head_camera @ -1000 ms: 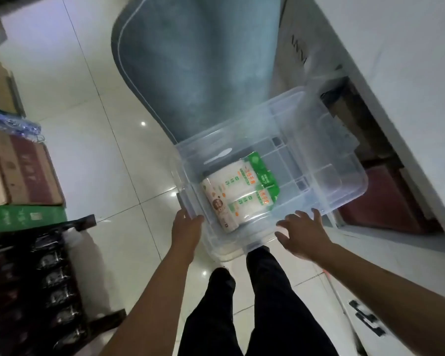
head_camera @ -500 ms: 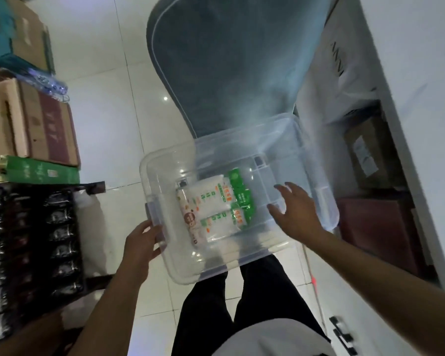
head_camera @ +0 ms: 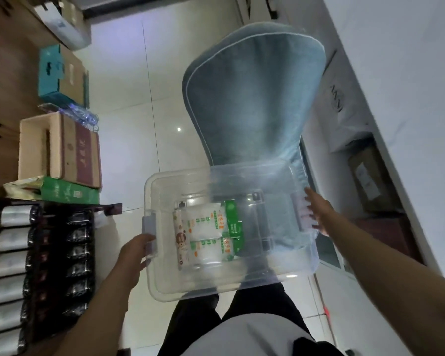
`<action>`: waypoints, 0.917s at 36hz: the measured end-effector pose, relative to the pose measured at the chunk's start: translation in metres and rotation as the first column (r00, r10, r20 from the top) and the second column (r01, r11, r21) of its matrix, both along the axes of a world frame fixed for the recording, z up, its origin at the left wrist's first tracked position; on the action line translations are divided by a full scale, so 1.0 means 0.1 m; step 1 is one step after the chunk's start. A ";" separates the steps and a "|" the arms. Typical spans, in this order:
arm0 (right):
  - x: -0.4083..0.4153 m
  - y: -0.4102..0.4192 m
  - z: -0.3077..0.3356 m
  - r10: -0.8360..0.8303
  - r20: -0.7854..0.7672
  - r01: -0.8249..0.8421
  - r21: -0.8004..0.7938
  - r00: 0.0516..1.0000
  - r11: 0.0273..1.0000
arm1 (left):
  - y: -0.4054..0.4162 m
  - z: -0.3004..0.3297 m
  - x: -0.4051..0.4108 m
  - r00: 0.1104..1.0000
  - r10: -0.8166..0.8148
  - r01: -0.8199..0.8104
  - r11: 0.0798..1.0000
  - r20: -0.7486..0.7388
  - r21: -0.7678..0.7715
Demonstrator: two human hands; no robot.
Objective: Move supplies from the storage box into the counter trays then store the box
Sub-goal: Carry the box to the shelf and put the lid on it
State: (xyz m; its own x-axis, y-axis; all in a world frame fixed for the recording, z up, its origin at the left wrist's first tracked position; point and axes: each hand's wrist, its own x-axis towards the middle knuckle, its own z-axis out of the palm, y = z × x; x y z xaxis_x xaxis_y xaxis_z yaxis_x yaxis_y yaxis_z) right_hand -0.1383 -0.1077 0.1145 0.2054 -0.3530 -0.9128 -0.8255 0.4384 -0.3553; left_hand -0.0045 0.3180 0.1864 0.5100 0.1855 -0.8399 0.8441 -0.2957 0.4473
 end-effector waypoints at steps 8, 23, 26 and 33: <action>-1.01 0.46 0.28 -0.285 0.091 0.287 -0.009 0.954 0.958 | 0.16 -0.03 0.27 0.972 -0.233 0.233 0.962 0.016 -0.143; -3.11 3.10 1.00 -0.787 0.121 0.792 0.002 0.606 0.610 | 0.21 0.02 -0.01 0.645 -0.764 0.752 0.633 0.004 -0.183; -3.64 3.59 1.16 -0.852 0.097 0.858 -0.026 0.514 0.514 | 0.01 0.08 -0.35 0.478 -0.877 0.862 0.478 -0.044 -0.170; -4.88 4.83 1.56 -0.958 0.069 0.959 -0.080 0.278 0.273 | -0.37 0.36 -1.78 0.013 -0.998 0.985 0.025 -0.067 -0.172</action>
State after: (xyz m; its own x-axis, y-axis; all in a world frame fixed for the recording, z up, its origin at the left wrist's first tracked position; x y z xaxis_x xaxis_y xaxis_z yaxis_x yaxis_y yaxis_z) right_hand -0.6260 0.3757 0.2704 -0.3341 -0.3740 -0.8651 0.1701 0.8789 -0.4457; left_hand -0.1829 0.2810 0.2225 0.0439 -0.4512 -0.8914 -0.2025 -0.8777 0.4343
